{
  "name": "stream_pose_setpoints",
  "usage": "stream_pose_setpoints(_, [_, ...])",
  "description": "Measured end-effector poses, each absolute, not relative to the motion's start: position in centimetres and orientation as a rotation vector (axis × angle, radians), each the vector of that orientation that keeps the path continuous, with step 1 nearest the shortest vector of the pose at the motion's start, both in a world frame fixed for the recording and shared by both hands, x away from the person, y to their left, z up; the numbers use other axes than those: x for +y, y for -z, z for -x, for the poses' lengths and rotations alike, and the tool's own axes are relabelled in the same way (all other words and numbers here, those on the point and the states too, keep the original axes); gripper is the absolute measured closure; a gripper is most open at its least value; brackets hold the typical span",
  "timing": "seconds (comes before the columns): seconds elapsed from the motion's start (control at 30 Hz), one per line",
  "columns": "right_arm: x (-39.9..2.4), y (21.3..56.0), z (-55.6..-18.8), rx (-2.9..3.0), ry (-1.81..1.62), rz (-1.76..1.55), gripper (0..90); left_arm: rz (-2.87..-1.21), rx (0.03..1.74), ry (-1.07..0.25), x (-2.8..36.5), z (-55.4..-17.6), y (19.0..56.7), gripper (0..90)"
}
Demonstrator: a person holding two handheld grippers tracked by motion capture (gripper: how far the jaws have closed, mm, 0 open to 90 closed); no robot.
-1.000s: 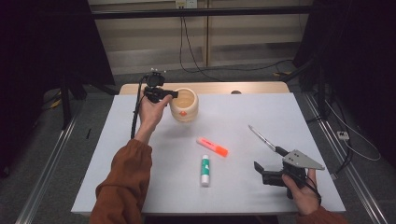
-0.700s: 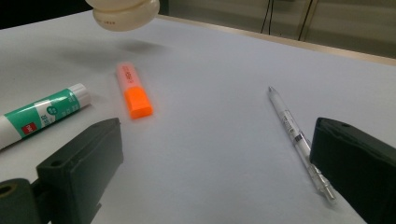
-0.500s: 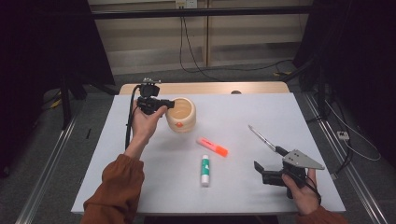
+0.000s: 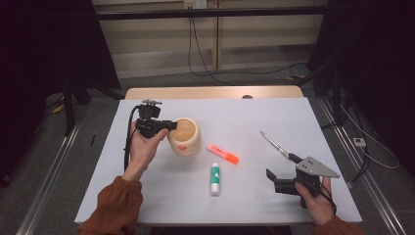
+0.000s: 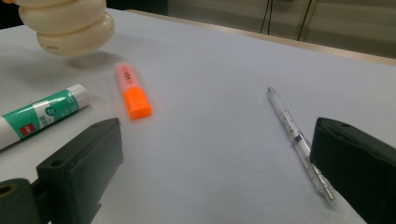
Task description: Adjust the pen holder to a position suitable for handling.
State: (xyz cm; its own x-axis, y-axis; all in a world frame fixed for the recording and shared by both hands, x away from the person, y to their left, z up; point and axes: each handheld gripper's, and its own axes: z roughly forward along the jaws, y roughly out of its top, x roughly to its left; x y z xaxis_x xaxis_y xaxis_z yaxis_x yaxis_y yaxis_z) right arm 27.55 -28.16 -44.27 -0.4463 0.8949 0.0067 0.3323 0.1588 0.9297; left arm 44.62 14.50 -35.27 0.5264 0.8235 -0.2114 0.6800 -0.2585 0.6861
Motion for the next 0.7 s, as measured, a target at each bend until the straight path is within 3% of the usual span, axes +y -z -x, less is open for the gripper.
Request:
stream_pose_setpoints(0.3, [-28.1, 44.3, -27.6, 1.872, -1.272, -1.164, 2.3, -2.023, 1.257, -0.212, 15.0, -42.5, 36.2, 71.0])
stream_pose_setpoints(0.7, [-28.1, 44.3, -27.6, 1.878, -1.273, -1.157, 2.3, -2.021, 1.297, -0.175, 15.3, -42.5, 37.4, 71.3])
